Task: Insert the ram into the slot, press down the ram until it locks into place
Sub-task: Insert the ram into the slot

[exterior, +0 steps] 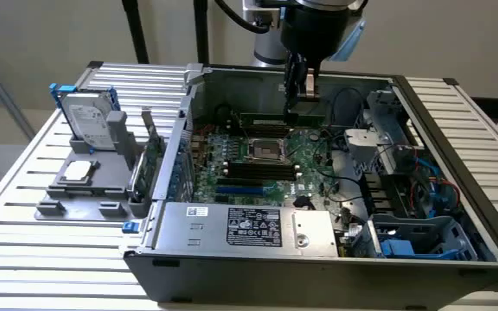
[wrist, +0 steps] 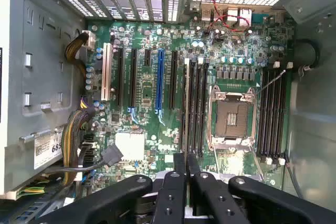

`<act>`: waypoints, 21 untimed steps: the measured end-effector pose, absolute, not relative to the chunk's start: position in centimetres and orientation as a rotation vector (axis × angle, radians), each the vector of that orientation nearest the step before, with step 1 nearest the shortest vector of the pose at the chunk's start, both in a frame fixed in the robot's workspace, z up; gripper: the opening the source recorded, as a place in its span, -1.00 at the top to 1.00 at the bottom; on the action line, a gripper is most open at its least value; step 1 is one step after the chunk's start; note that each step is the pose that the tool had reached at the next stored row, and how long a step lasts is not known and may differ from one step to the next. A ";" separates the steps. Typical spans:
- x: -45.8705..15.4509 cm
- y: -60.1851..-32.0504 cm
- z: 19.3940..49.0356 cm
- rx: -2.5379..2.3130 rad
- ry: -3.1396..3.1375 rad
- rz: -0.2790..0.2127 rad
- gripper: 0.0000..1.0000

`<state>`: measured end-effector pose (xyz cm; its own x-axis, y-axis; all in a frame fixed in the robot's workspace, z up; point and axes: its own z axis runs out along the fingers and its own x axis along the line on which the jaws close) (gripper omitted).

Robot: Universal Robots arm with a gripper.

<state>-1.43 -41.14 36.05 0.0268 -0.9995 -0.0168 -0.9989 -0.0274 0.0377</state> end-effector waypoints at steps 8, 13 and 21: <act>-1.4 -41.1 36.0 2.240 -2.180 -0.060 0.74; -1.4 -41.1 36.0 2.239 -2.179 -0.058 0.74; -2.0 -41.1 34.6 2.237 -2.179 -0.056 0.74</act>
<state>-1.98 -41.14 34.63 0.0257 -0.9996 -0.0132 -0.9989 -0.0262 0.0381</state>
